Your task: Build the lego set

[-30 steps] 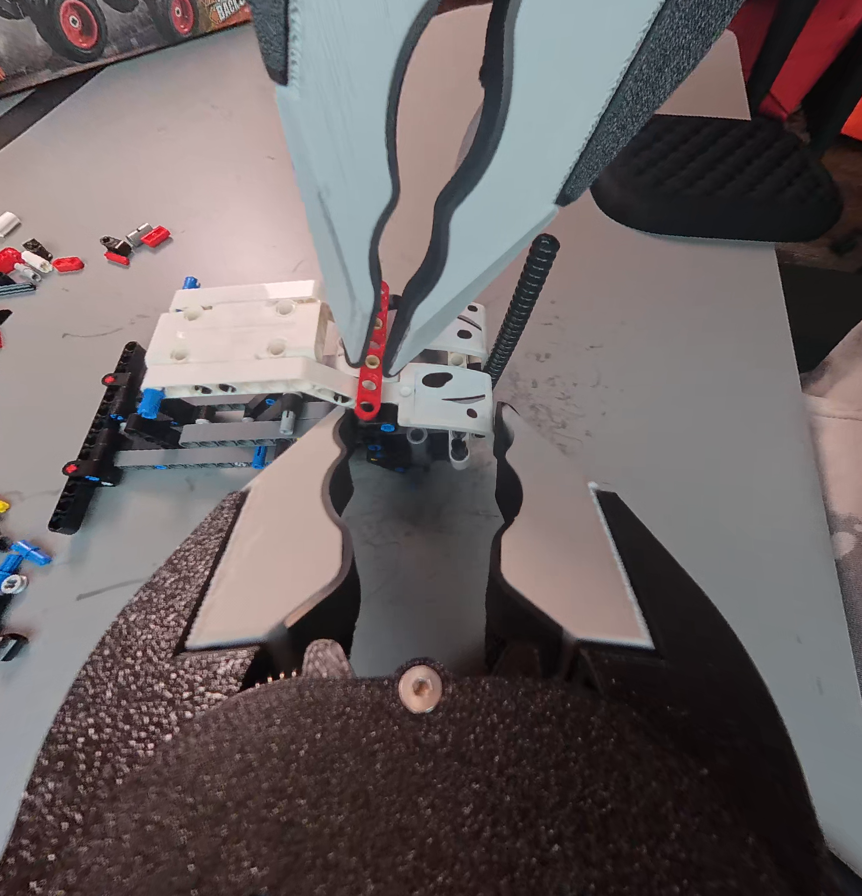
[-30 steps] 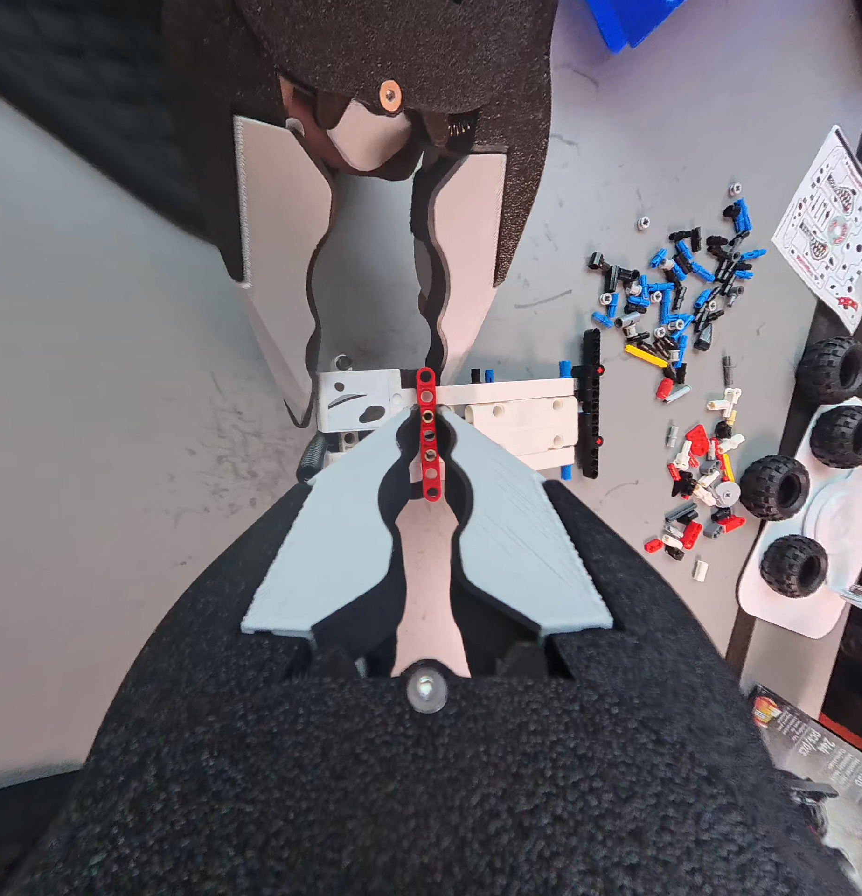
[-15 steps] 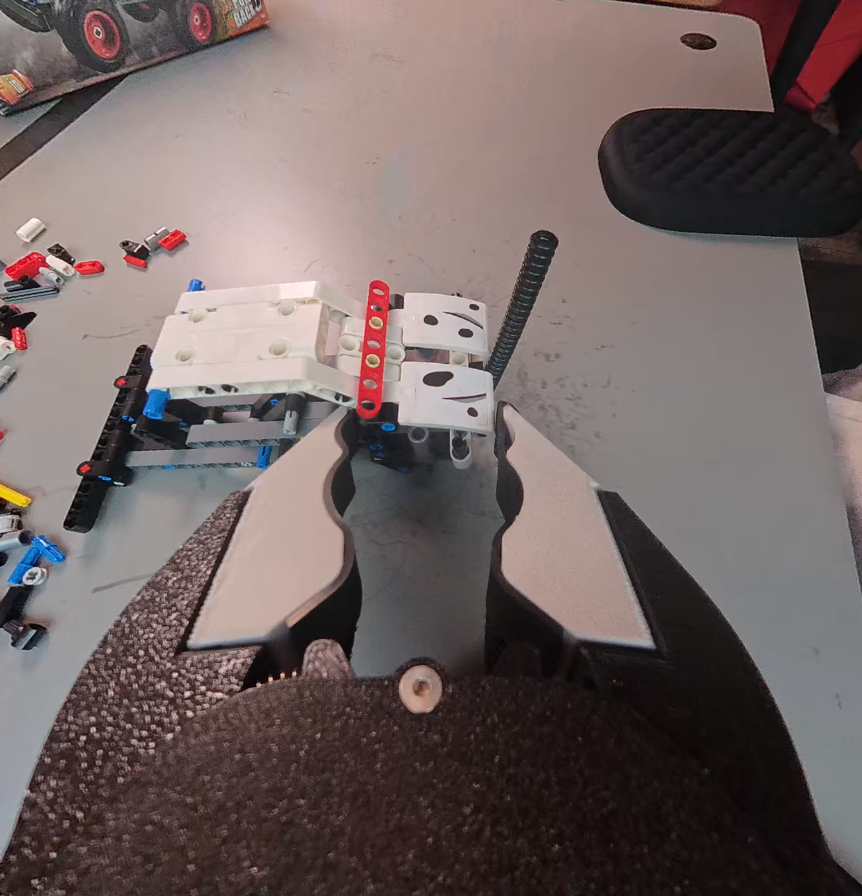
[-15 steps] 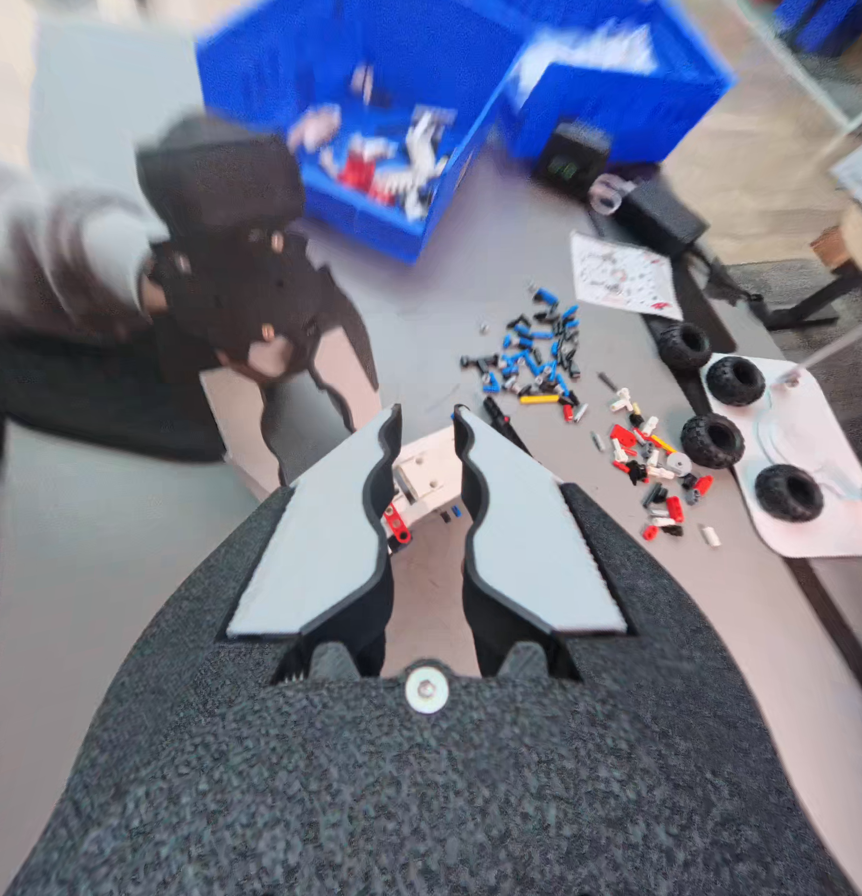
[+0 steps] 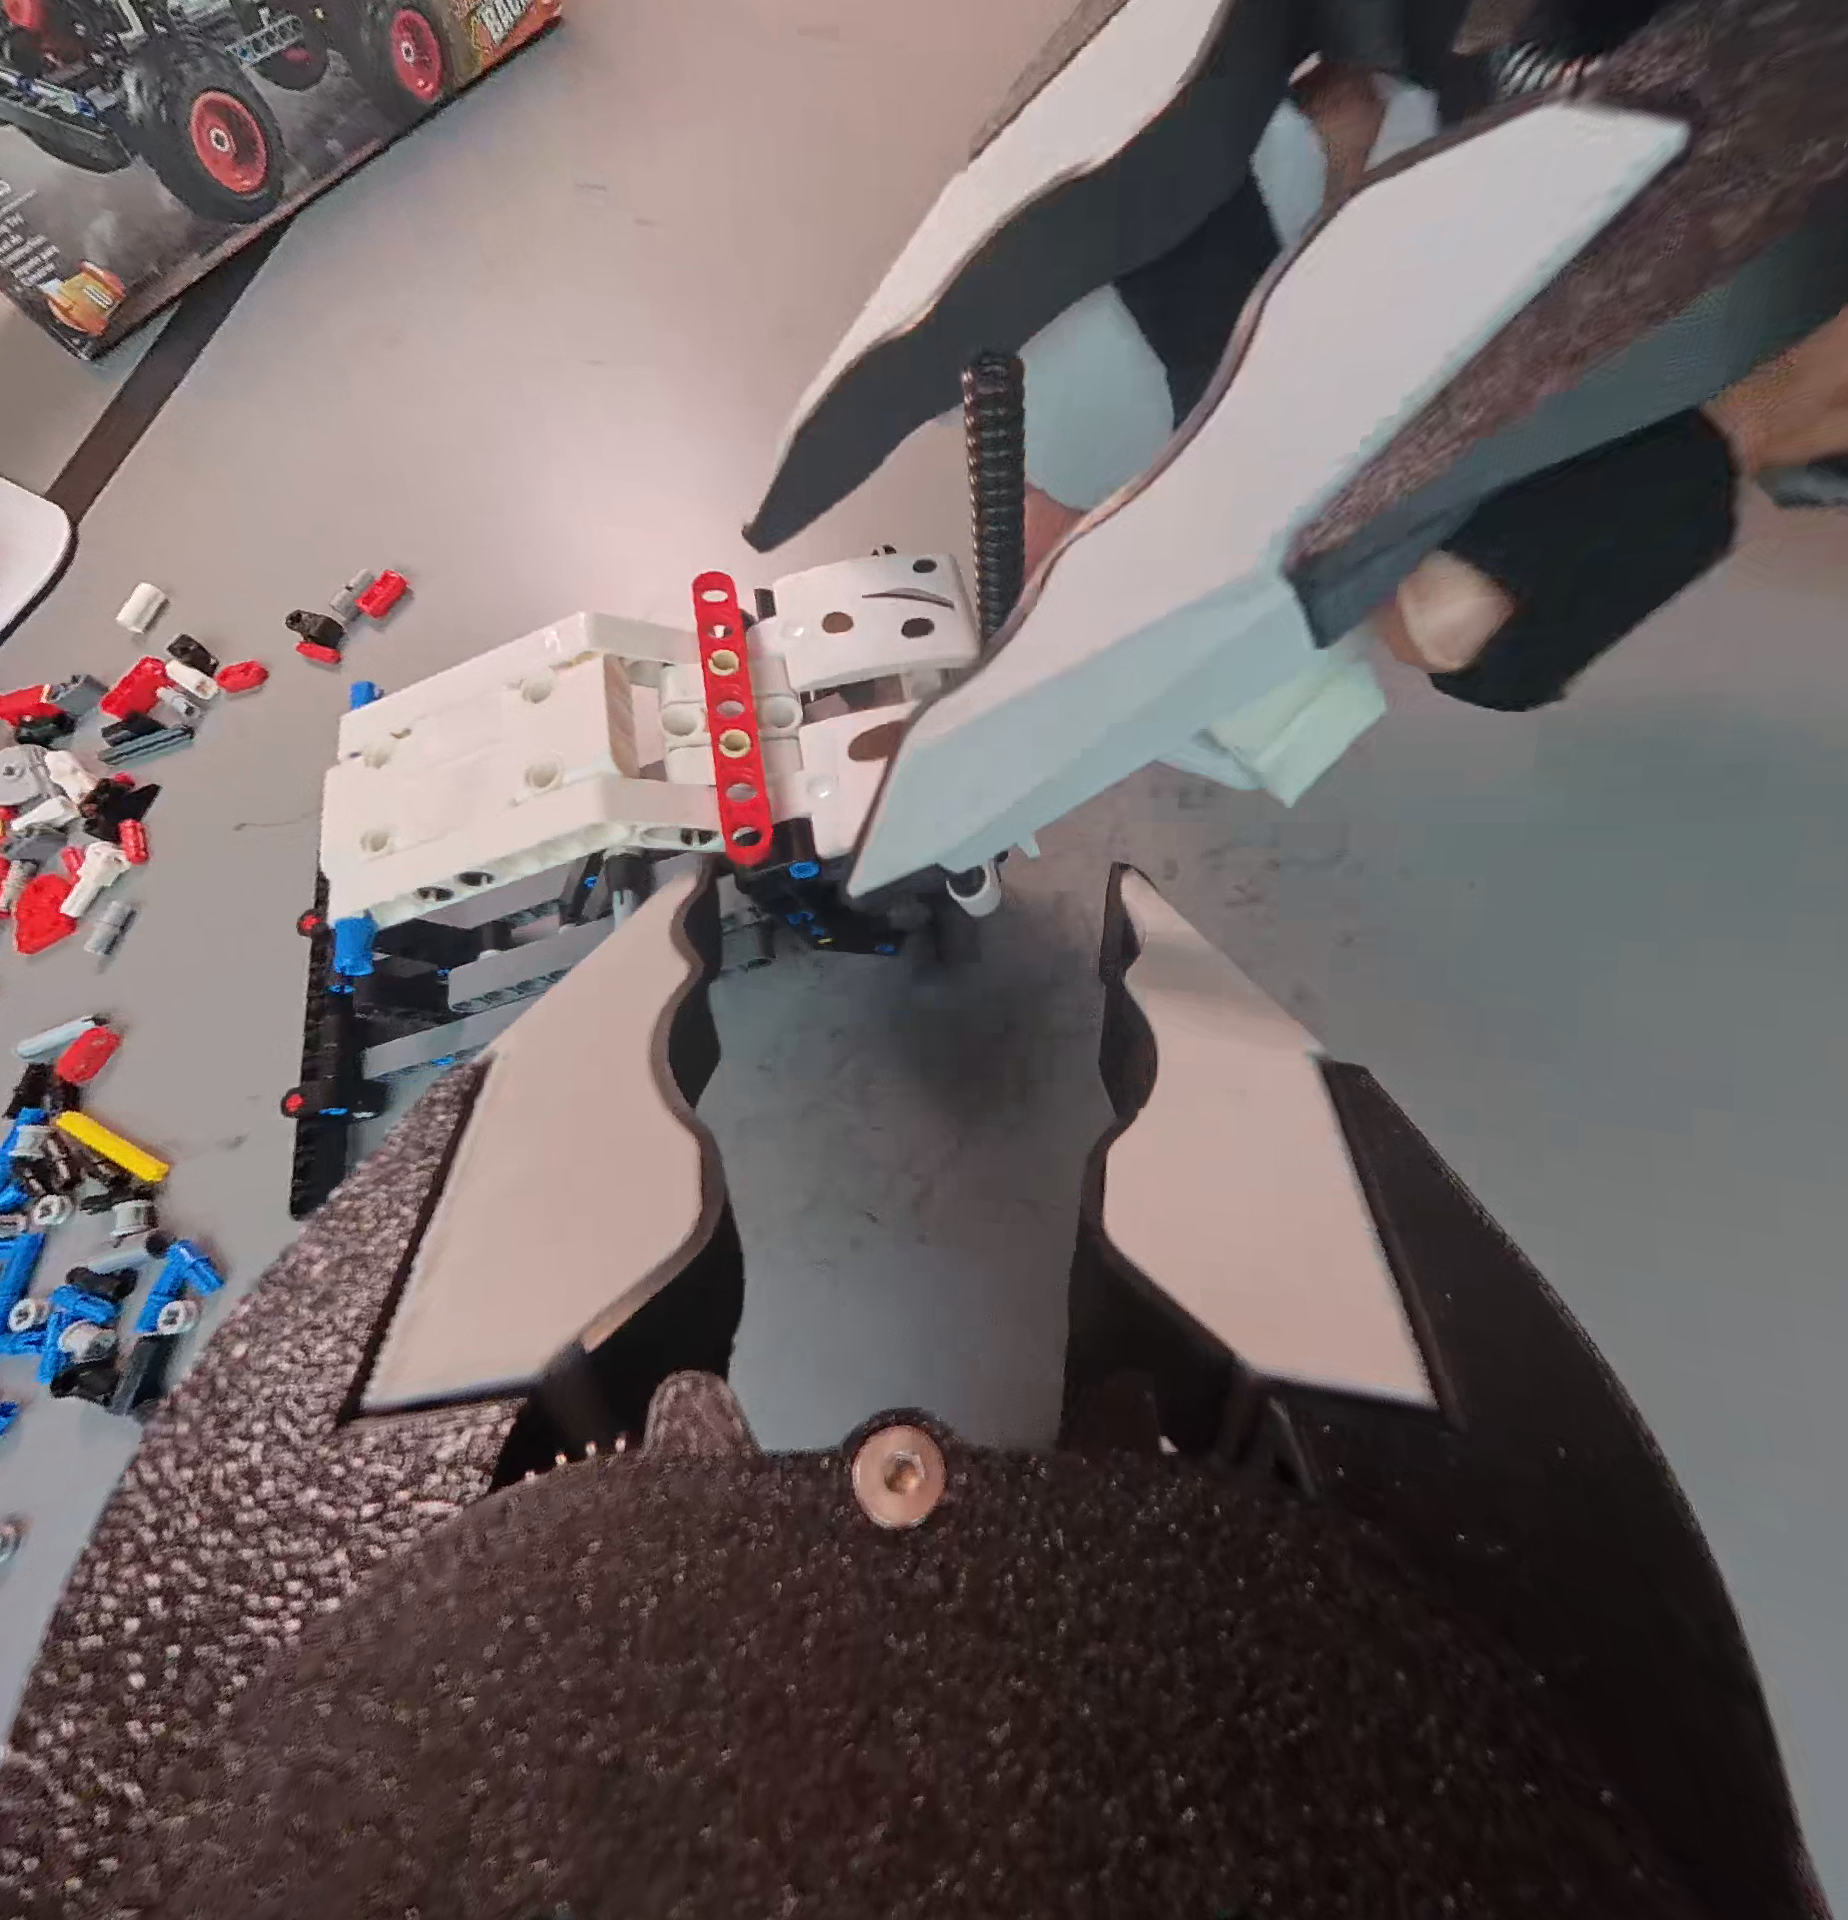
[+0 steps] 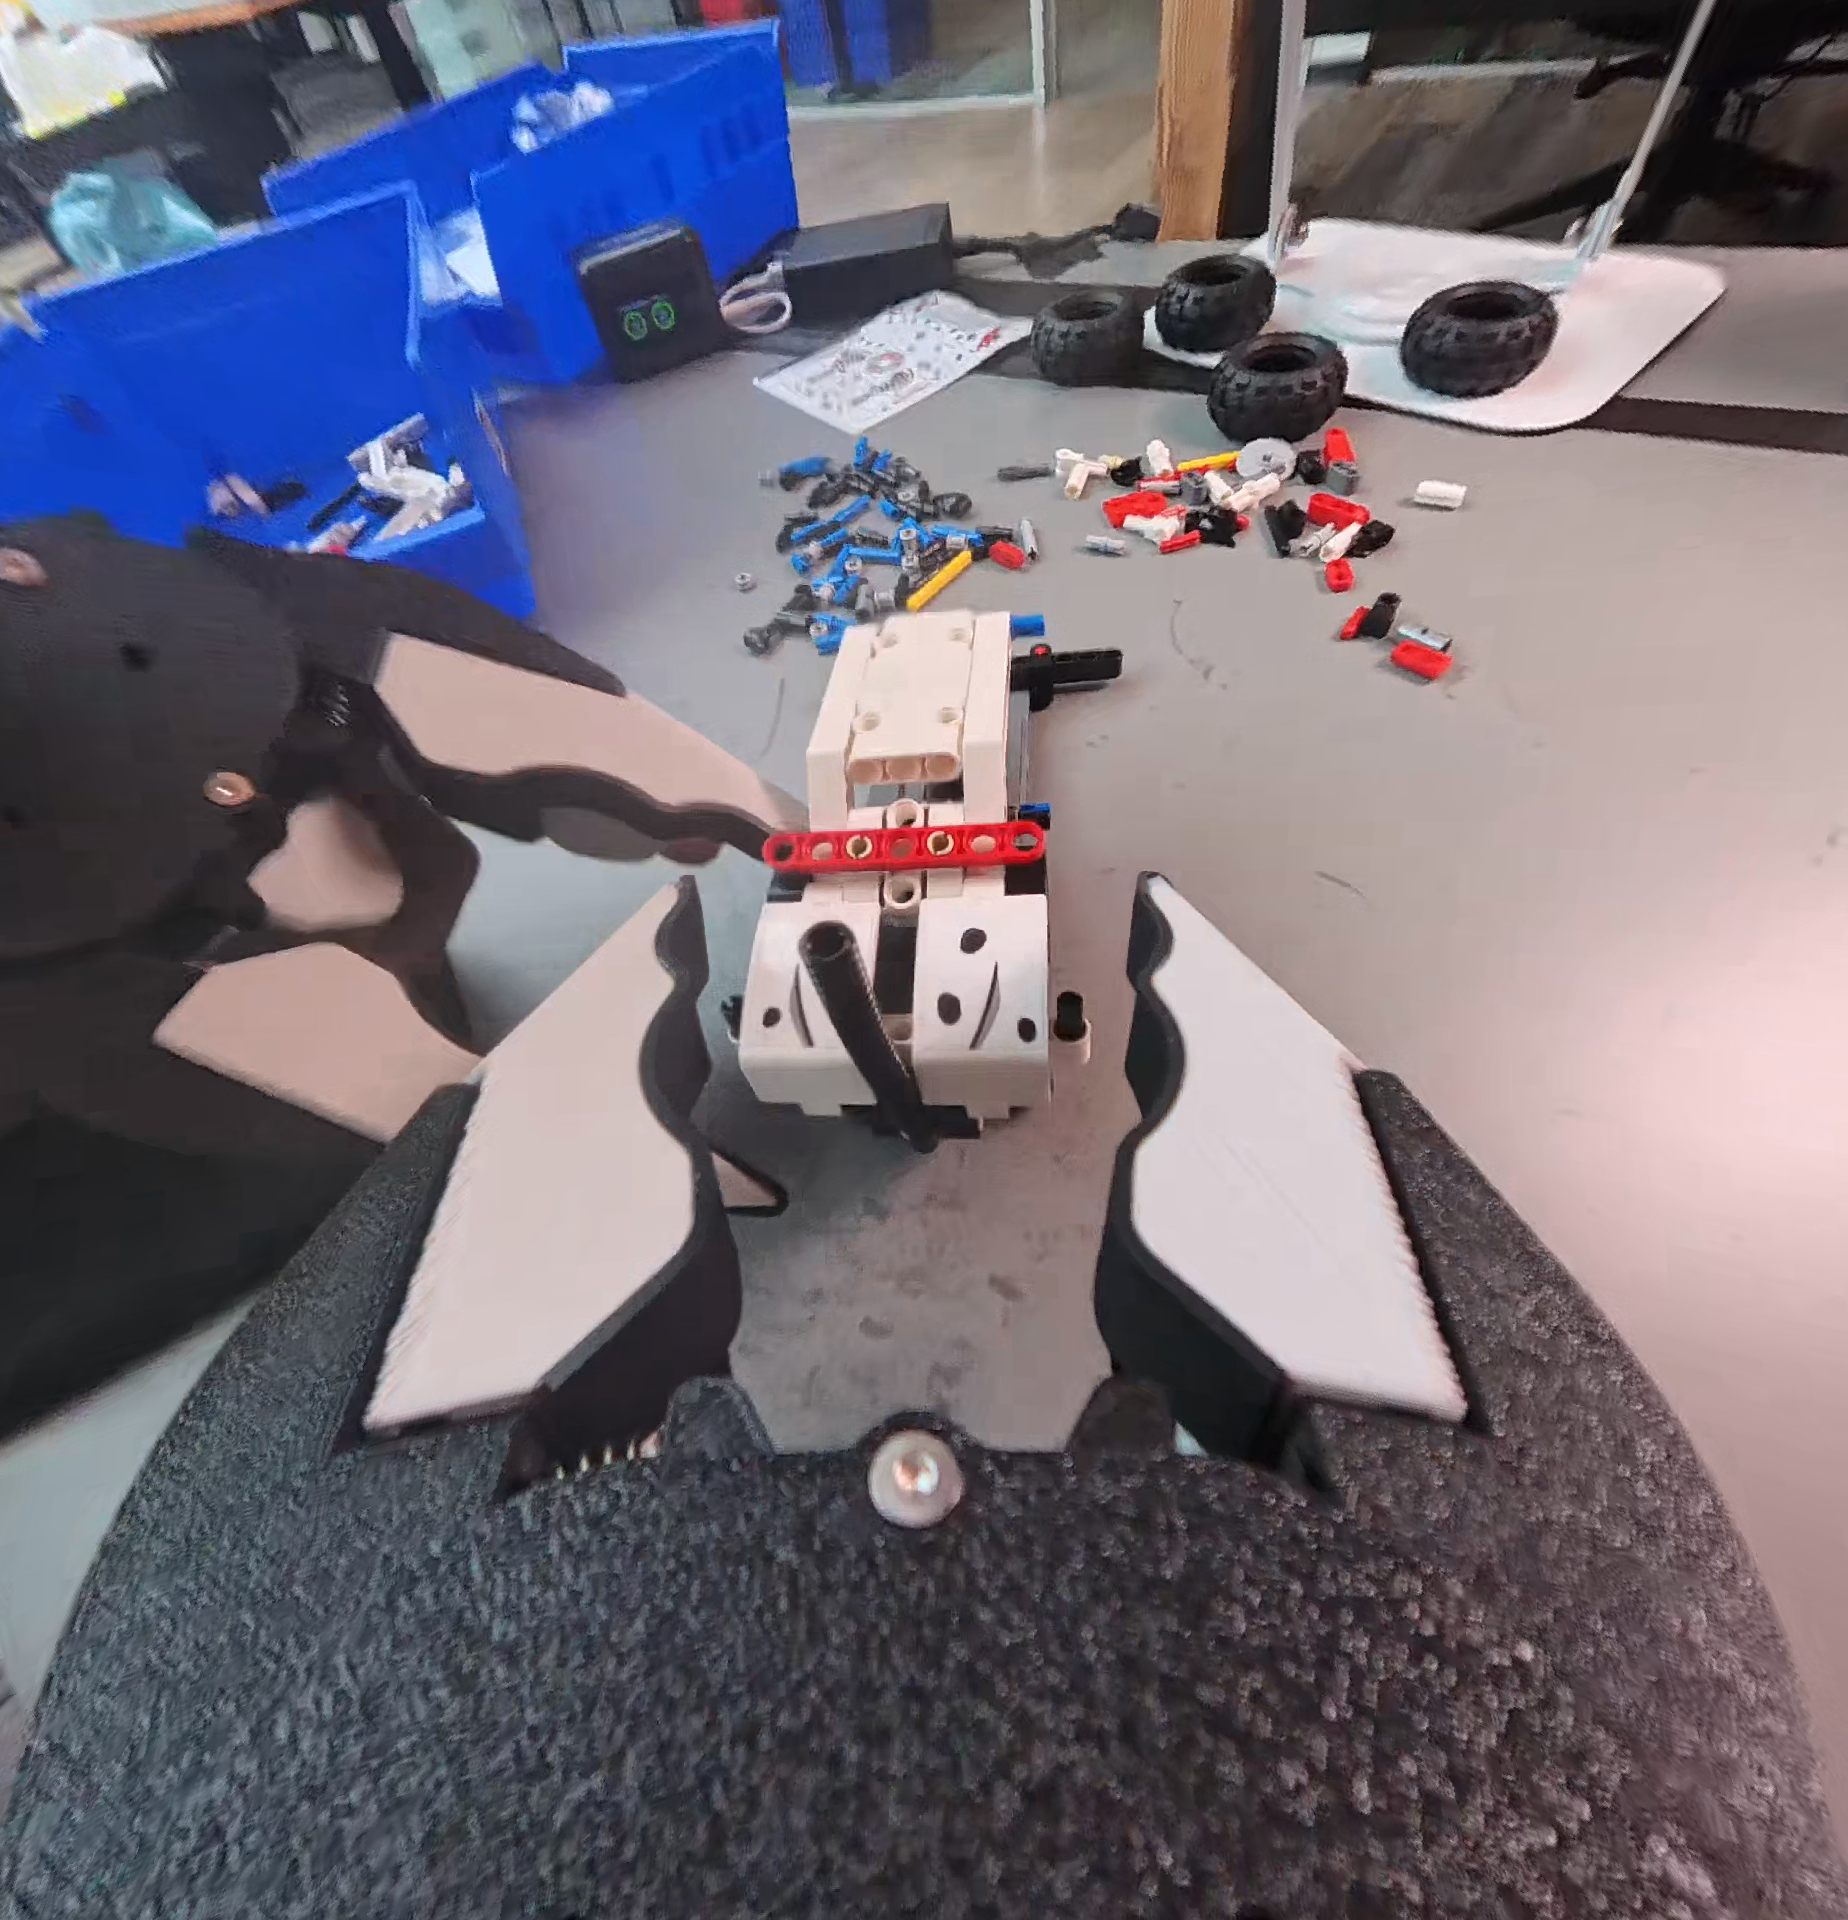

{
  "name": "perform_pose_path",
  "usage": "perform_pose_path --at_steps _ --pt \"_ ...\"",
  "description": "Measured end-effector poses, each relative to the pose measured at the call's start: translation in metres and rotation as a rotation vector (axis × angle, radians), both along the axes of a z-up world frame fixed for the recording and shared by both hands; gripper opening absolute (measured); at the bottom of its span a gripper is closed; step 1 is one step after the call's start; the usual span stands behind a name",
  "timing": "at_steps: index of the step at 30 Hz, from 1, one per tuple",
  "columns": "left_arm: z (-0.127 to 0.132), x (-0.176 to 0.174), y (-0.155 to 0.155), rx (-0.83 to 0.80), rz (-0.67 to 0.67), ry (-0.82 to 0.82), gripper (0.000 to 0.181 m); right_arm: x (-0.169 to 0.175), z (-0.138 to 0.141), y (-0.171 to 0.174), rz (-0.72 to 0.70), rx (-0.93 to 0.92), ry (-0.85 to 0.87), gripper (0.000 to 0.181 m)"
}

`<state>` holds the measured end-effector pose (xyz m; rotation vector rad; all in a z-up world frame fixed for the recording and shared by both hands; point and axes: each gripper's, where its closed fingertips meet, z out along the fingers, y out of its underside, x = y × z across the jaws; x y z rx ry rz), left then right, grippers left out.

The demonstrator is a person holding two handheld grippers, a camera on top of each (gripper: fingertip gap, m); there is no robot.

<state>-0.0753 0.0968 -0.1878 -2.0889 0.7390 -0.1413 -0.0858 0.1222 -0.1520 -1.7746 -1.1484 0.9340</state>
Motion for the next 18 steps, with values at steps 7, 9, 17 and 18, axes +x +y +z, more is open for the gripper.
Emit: perform_pose_path --at_steps 7,9,17,18 --pt "0.046 -0.039 -0.019 0.155 -0.007 -0.186 0.063 0.026 -0.022 0.010 0.572 0.286 -0.326 0.064" --pt "0.052 -0.058 -0.014 0.169 0.037 -0.224 0.064 0.039 -0.025 0.033 0.804 0.386 -0.430 0.063" --pt "0.007 -0.071 0.016 0.004 0.035 -0.129 0.082 0.017 -0.019 0.074 1.038 0.240 -0.546 0.063" --pt "0.000 -0.071 0.020 -0.015 0.028 -0.101 0.082 0.016 -0.019 0.074 1.043 0.243 -0.542 0.063"
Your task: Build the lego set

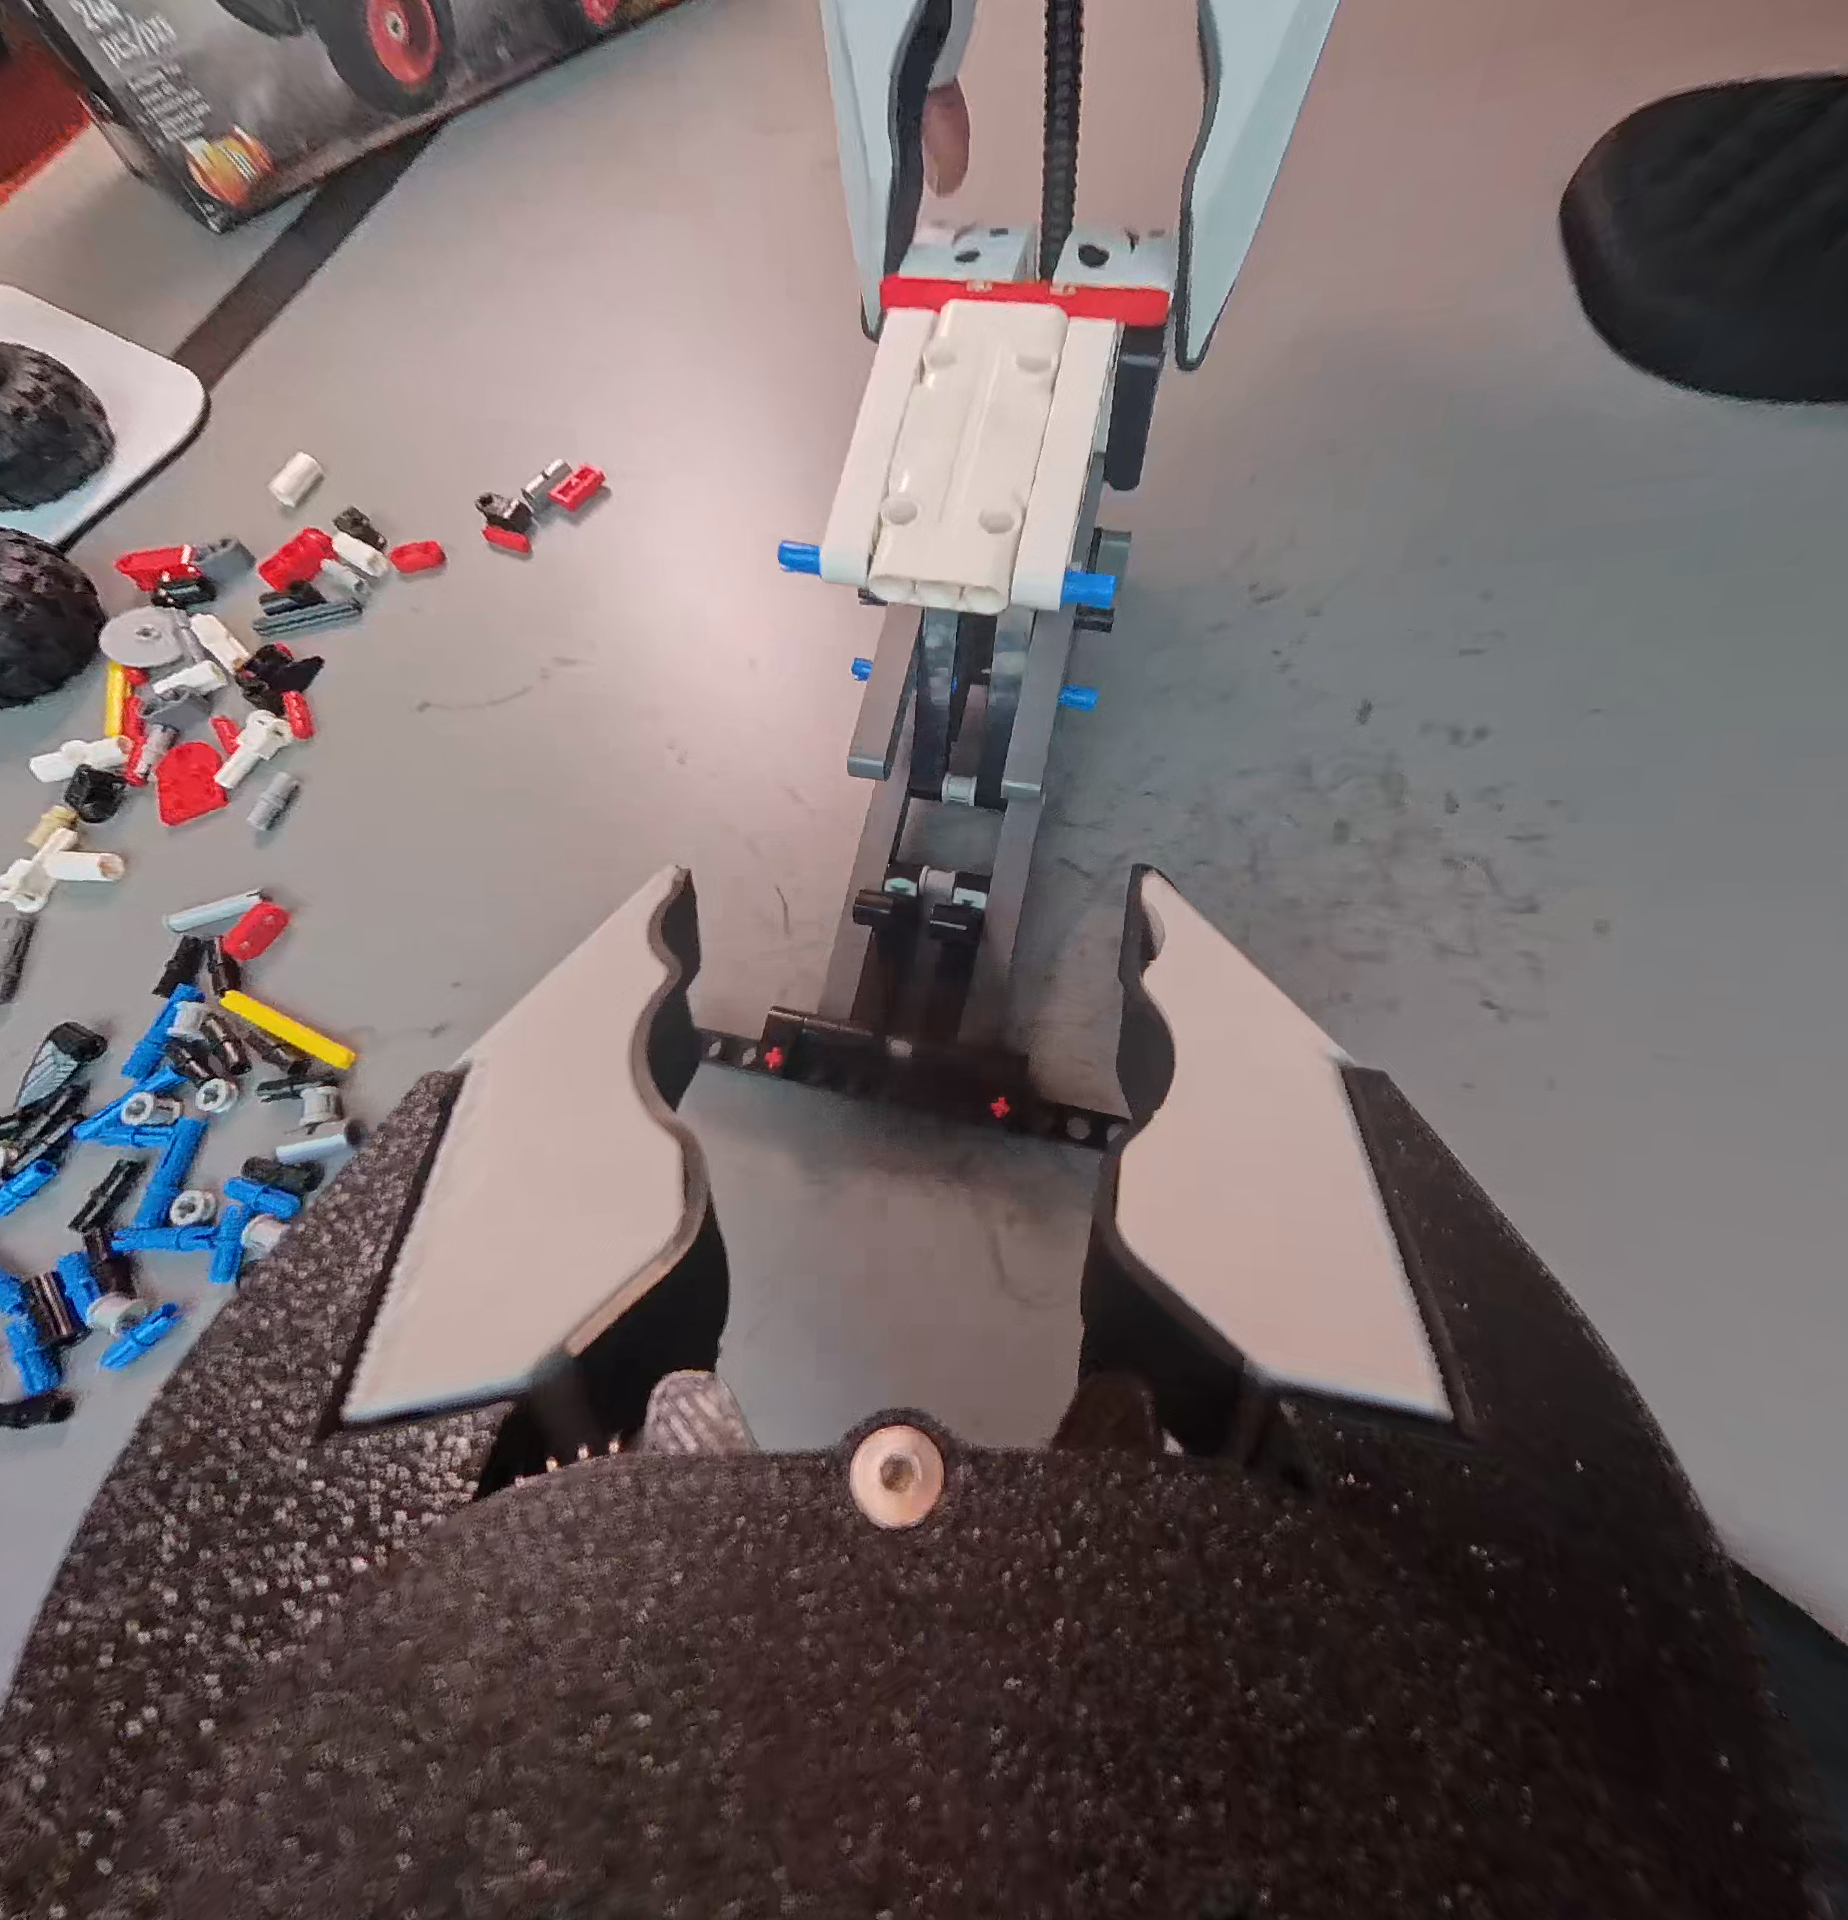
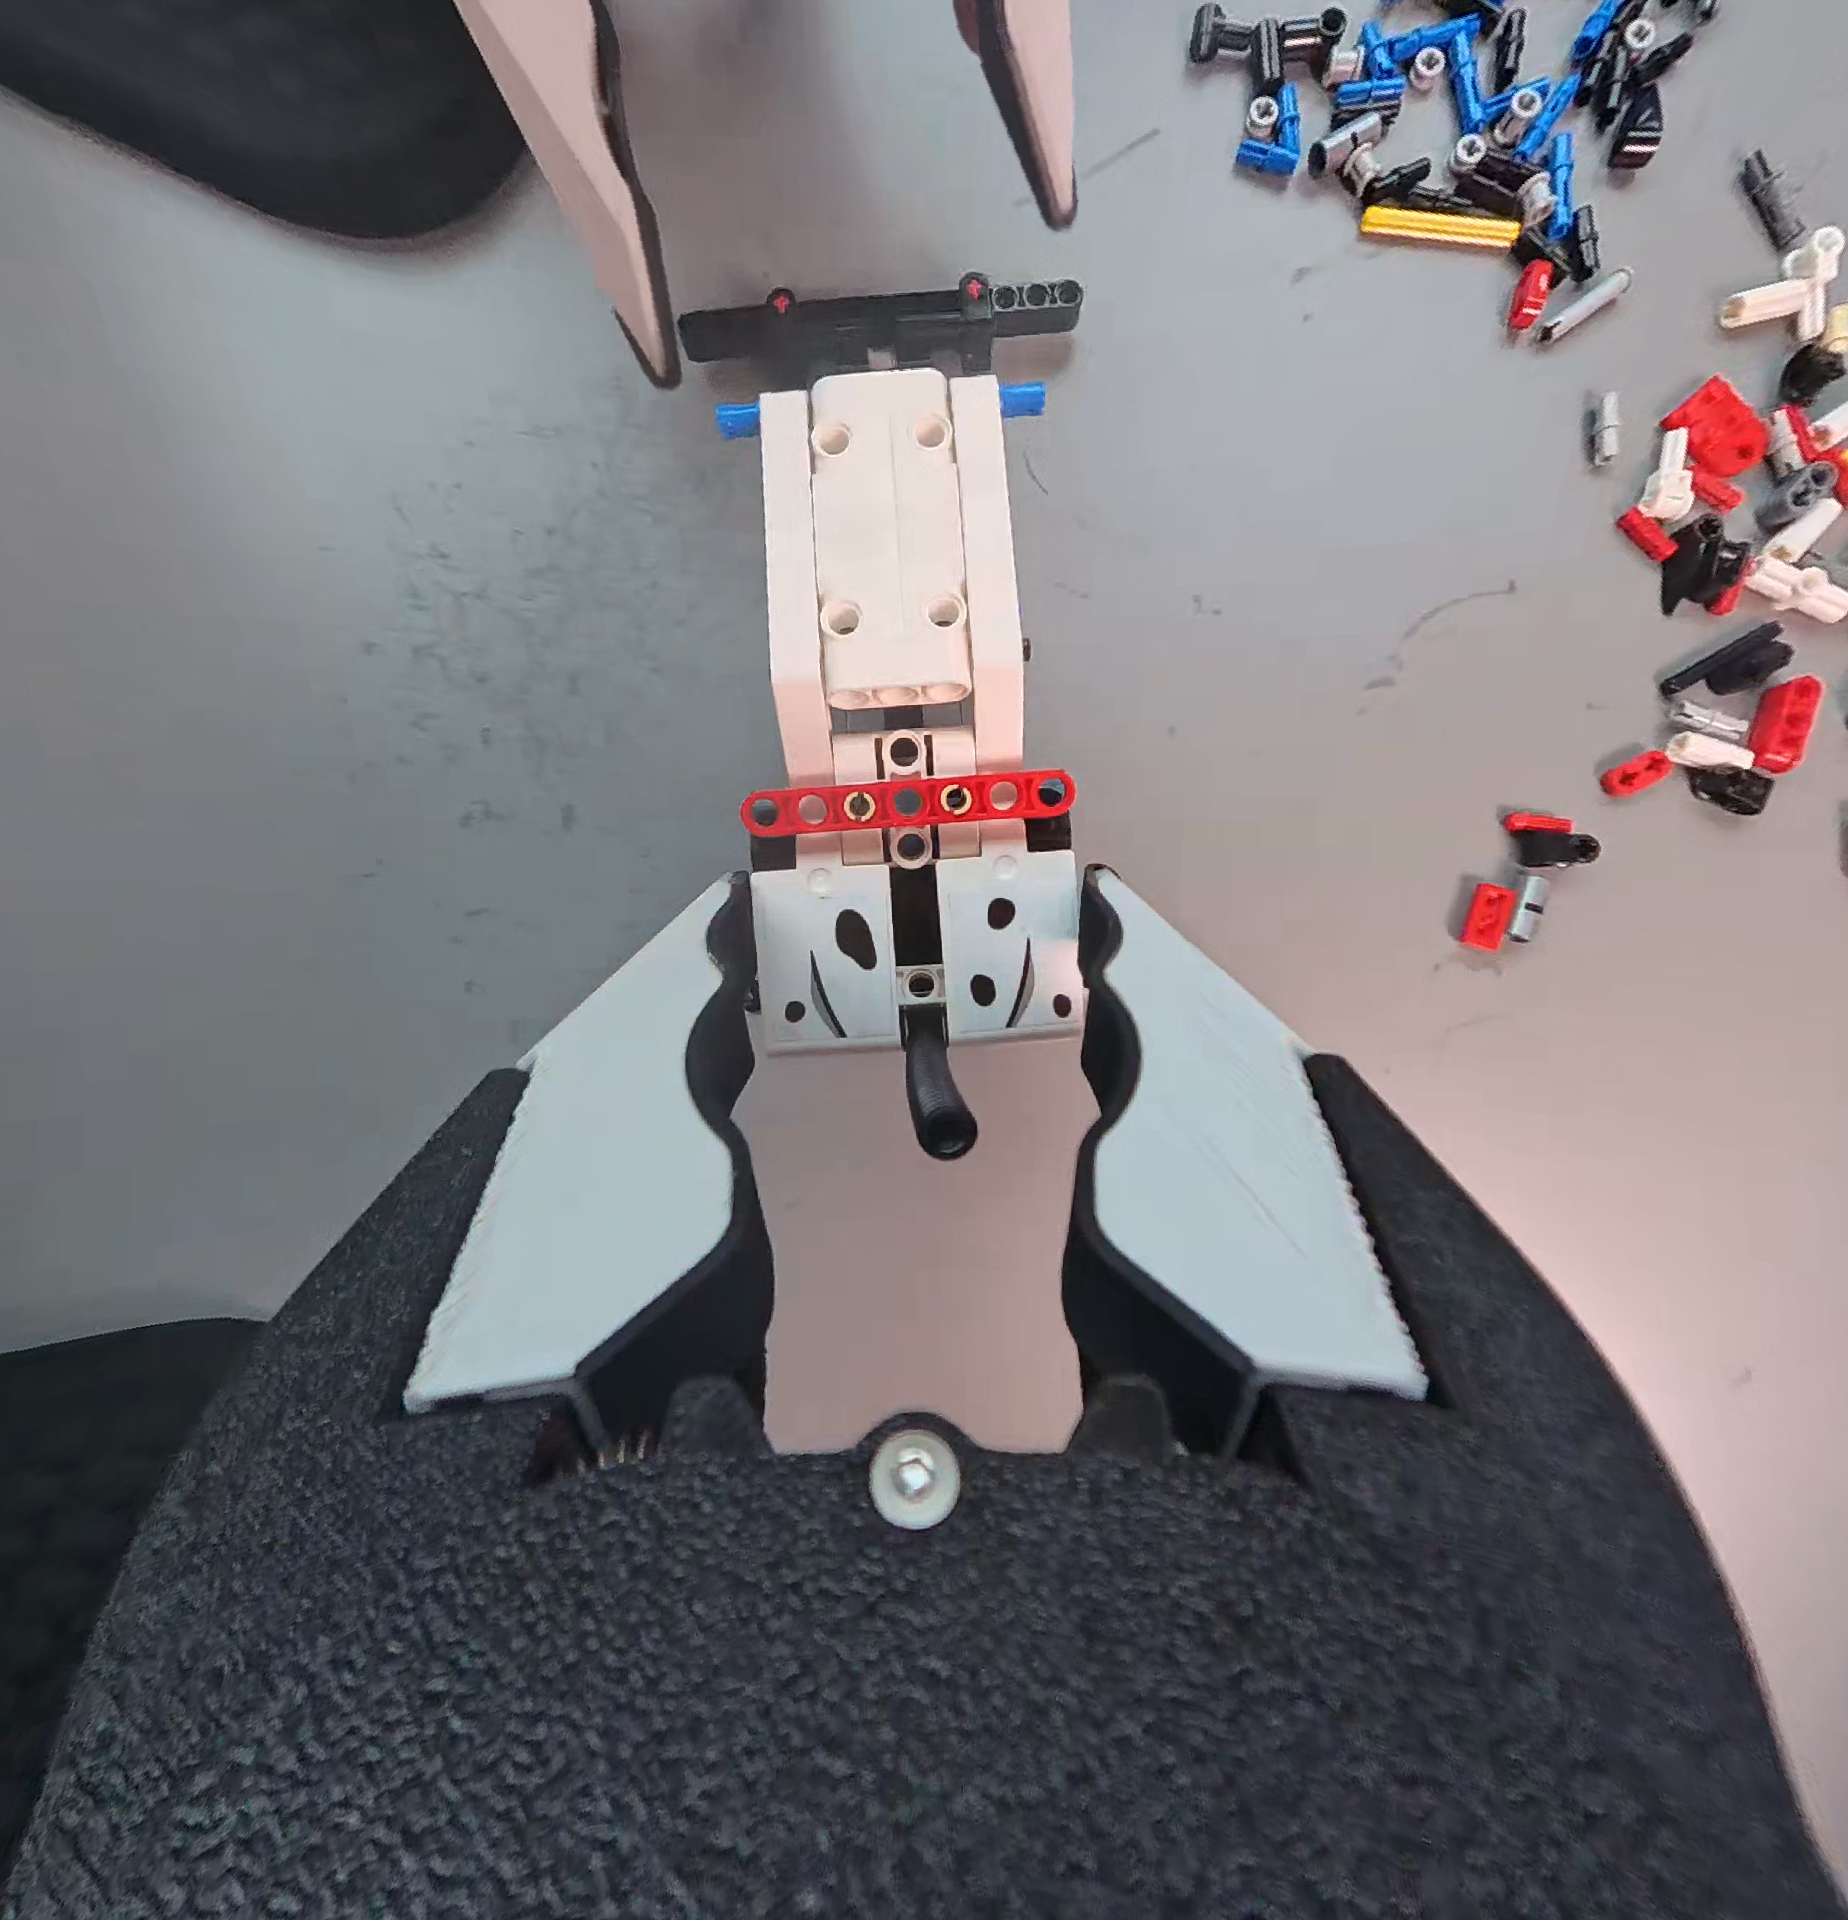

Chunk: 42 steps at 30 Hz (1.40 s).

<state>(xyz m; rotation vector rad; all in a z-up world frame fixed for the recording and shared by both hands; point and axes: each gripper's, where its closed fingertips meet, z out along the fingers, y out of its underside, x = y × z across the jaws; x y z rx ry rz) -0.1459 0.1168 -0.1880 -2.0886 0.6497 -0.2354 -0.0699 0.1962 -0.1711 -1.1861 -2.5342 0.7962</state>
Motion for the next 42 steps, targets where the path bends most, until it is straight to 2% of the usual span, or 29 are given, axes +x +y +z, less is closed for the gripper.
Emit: perform_pose_path --at_steps 2,3,5,7,11,14,15,16,17,20,24,26,29,32,34,36,37,39,42 --pt "-0.014 -0.001 0.007 -0.042 -0.017 0.064 0.081 -0.002 0.000 0.002 -0.008 -0.006 0.016 0.063" --pt "-0.022 -0.001 0.009 -0.070 -0.033 0.089 0.075 -0.004 0.000 0.003 -0.027 -0.007 0.029 0.063" --pt "-0.038 -0.003 0.010 -0.128 -0.067 0.153 0.053 -0.005 0.006 0.006 -0.061 -0.029 0.073 0.065" --pt "-0.038 -0.007 0.016 -0.124 -0.064 0.146 0.044 -0.005 0.027 0.007 -0.105 -0.118 0.163 0.069" --pt "-0.039 -0.009 0.025 -0.116 -0.073 0.125 0.044 -0.007 0.094 0.039 -0.283 -0.309 0.451 0.071" --pt "-0.039 -0.007 0.030 -0.101 -0.075 0.114 0.044 -0.005 0.129 0.084 -0.444 -0.311 0.647 0.062" --pt "-0.038 -0.007 0.029 -0.099 -0.079 0.119 0.051 -0.006 0.134 0.102 -0.506 -0.272 0.693 0.060" --pt "-0.038 -0.008 0.028 -0.098 -0.078 0.119 0.068 -0.008 0.138 0.119 -0.556 -0.228 0.734 0.060" --pt "-0.033 -0.010 0.026 -0.085 -0.074 0.100 0.075 -0.011 0.141 0.135 -0.607 -0.186 0.767 0.060" --pt "-0.003 -0.018 0.022 0.017 -0.039 -0.047 0.078 -0.031 0.148 0.182 -0.755 -0.072 0.836 0.060" --pt "0.049 -0.055 0.031 0.247 0.142 -0.224 0.068 -0.080 0.151 0.225 -0.854 -0.007 0.883 0.061" --pt "0.073 -0.073 0.038 0.325 0.222 -0.265 0.061 -0.114 0.151 0.238 -0.847 0.025 0.905 0.055" --pt "0.104 -0.097 0.058 0.392 0.321 -0.236 0.054 -0.171 0.145 0.249 -0.779 0.148 0.890 0.047" --pt "0.131 -0.119 0.093 0.393 0.398 -0.126 0.049 -0.221 0.133 0.259 -0.700 0.323 0.833 0.042" --pt "0.149 -0.138 0.121 0.393 0.437 -0.042 0.045 -0.241 0.125 0.263 -0.658 0.410 0.783 0.020" --pt "0.162 -0.162 0.151 0.383 0.473 0.030 0.044 -0.245 0.126 0.268 -0.629 0.494 0.756 0.004" --pt "0.165 -0.174 0.166 0.369 0.488 0.047 0.043 -0.241 0.136 0.275 -0.671 0.516 0.798 0.000" --pt "0.164 -0.200 0.194 0.337 0.513 0.092 0.044 -0.226 0.147 0.290 -0.803 0.402 0.855 0.001" --pt "0.152 -0.226 0.229 0.299 0.522 0.202 0.045 -0.194 0.141 0.315 -0.995 0.262 0.867 0.010"
